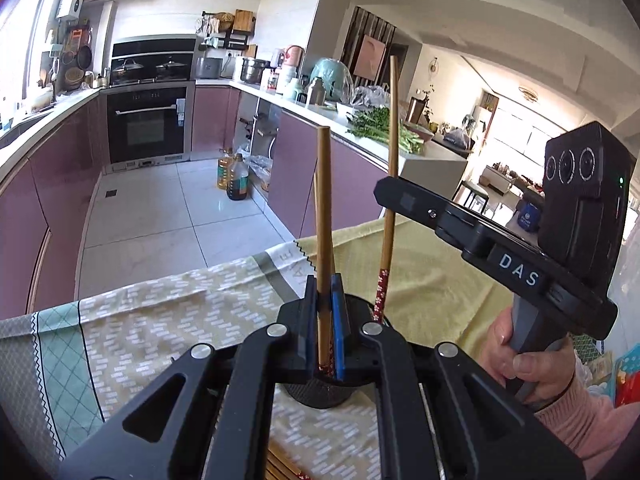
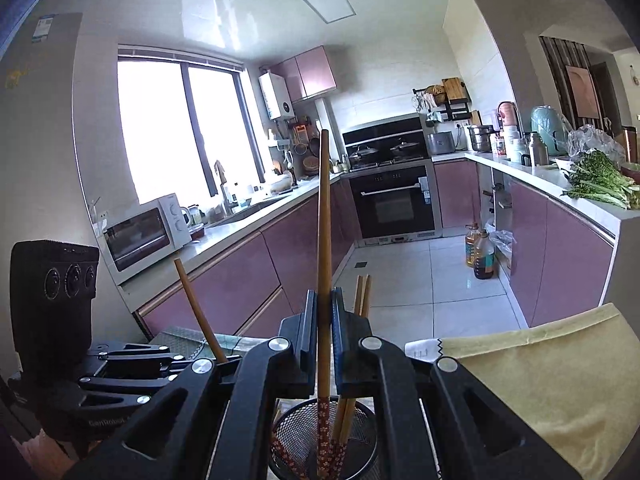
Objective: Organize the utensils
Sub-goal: 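Raise the left gripper's chopstick and drop it into the mesh cup while the right gripper does likewise, then open both grippers above the mesh cup and pull them back, then lower the left gripper onto a chopstick and close it while the right gripper grasps another, then lift the left gripper's chopstick upright toward the mesh cup while the right gripper carries its own, then lower both chopsticks into the mesh cup and open both grippers, then move both open grippers back over the chopsticks lying on the cloth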
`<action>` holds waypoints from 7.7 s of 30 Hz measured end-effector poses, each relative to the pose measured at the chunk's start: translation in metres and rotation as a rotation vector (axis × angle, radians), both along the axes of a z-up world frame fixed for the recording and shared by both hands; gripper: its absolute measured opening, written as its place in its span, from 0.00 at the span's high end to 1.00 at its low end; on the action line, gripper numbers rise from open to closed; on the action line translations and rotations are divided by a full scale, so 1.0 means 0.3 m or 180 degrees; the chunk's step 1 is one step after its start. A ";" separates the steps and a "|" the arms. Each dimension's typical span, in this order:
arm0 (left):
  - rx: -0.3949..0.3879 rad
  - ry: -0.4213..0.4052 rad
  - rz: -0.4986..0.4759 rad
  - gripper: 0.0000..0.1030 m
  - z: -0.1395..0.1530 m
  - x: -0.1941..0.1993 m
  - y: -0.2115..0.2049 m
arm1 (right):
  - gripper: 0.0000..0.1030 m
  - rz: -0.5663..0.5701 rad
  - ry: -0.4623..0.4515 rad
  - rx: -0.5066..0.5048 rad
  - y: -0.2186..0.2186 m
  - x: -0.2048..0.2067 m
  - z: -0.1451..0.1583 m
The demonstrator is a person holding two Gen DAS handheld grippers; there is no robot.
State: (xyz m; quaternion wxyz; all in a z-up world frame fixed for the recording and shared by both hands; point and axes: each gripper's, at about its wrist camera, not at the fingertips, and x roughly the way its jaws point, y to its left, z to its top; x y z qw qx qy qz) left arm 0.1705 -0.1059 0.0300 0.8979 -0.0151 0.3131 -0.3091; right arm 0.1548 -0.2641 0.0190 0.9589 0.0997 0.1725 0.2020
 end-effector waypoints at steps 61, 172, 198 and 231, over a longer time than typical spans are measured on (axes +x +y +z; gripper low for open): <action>0.0671 0.0717 0.0615 0.66 -0.461 -0.184 0.243 | 0.74 0.0865 0.1444 -0.0876 0.366 -0.163 -0.450; -0.0365 -0.0050 0.0163 0.93 0.112 -0.234 0.277 | 0.95 0.0700 0.0211 -0.0198 0.055 -0.221 -0.019; 0.0091 -0.0072 0.0013 0.92 0.108 -0.012 0.035 | 0.95 0.0563 0.0585 -0.0553 0.021 -0.072 -0.057; 0.0173 0.0246 0.0376 0.66 -0.169 -0.131 0.234 | 0.59 0.1000 0.0597 -0.0565 0.148 -0.202 -0.133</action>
